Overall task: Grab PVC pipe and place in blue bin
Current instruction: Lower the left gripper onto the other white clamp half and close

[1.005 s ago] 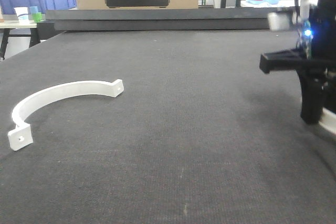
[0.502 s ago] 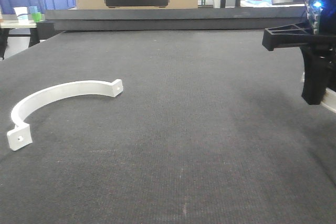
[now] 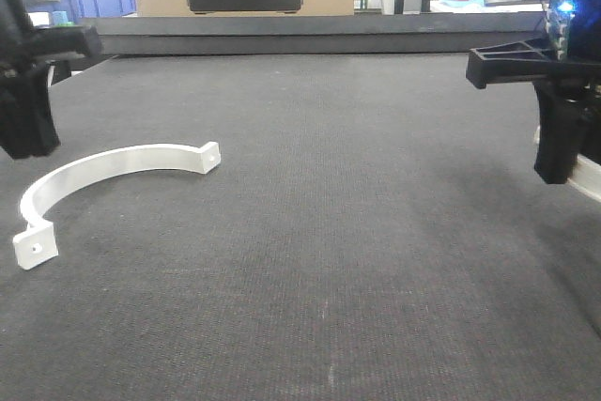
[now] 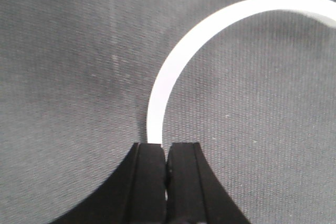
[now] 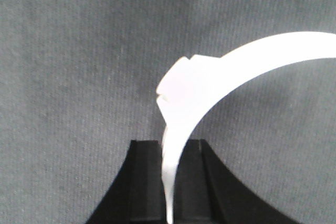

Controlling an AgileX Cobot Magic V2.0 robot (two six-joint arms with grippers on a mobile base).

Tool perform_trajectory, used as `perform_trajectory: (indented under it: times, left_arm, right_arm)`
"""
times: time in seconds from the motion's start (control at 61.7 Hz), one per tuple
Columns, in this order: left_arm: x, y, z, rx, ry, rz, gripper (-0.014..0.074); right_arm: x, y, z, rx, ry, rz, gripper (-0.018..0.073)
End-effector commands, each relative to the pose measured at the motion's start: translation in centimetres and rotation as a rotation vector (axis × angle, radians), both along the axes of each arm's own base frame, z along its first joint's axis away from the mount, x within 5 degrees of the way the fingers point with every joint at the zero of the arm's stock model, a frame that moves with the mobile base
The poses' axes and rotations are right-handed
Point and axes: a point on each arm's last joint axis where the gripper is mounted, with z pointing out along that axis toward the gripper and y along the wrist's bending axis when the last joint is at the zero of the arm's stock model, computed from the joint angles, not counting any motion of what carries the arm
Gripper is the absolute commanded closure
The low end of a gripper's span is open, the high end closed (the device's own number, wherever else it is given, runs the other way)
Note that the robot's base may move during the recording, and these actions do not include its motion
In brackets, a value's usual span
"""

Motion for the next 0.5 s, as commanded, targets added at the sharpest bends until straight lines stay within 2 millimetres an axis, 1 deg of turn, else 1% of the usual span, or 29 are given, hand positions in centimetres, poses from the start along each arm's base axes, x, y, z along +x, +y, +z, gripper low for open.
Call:
perform_trajectory:
  times: [0.0, 0.065, 0.146, 0.34, 0.486]
  left_arm:
    - [0.2, -0.8, -0.4, 0.006, 0.009, -0.017, 0.0507]
    - [0.3, -1.0, -0.9, 0.01, 0.025, -0.022, 0.0407]
    - [0.4, -1.1, -1.5, 0.013, 0.044, -0.025, 0.034]
    - [0.7, -0.9, -1.9, 0.034, 0.035, 0.019, 0.0341]
    - [0.6, -0.8, -2.9, 0.037, 0.044, 0.03, 0.0341]
  right_arm:
    - [0.1, -0.1, 0.5, -0.002, -0.038, 0.008, 0.0728]
    - [0.1, -0.1, 0.5, -0.002, -0.038, 0.008, 0.0728]
    - [0.1, -0.1, 0.5, -0.002, -0.038, 0.008, 0.0728]
    - [0.1, -0.1, 0.5, -0.002, -0.038, 0.008, 0.0728]
    - [0.1, -0.1, 0.5, -0.002, -0.038, 0.008, 0.0728]
